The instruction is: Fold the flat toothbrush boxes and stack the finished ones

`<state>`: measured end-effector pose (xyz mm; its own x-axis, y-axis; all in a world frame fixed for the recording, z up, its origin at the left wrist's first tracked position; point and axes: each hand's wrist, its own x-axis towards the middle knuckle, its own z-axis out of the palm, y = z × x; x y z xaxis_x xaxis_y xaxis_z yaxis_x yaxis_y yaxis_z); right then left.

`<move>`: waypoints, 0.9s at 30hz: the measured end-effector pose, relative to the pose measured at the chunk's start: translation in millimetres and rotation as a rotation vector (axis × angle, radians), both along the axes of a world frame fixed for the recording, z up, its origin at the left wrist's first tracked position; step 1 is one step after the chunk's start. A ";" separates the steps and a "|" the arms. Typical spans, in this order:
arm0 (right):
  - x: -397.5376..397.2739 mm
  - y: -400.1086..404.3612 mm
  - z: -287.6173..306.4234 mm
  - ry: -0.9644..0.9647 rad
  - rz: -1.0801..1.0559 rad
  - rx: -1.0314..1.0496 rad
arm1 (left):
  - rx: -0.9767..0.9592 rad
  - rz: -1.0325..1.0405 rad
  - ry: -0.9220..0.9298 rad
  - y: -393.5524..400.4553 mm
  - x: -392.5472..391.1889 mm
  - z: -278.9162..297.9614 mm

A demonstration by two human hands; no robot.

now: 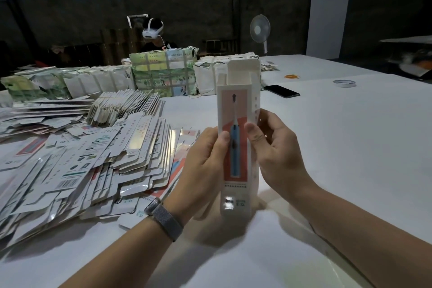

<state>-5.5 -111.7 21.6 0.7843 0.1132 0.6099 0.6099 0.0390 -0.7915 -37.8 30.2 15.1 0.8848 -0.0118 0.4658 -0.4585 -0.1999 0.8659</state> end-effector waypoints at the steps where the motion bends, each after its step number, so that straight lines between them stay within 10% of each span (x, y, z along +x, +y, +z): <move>1: -0.7 0.0 1.6 -0.019 -0.019 -0.003 | 0.016 0.016 -0.034 0.4 -0.4 1.7; 27: 1.2 -10.6 3.4 0.325 0.308 -0.045 | -0.349 -0.191 0.110 6.1 1.7 5.3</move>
<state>-4.3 -122.3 25.0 0.8602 0.3920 0.3261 0.2944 0.1404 -0.9453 -36.1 36.3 20.4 0.9267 -0.0386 0.3737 -0.3600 0.1938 0.9126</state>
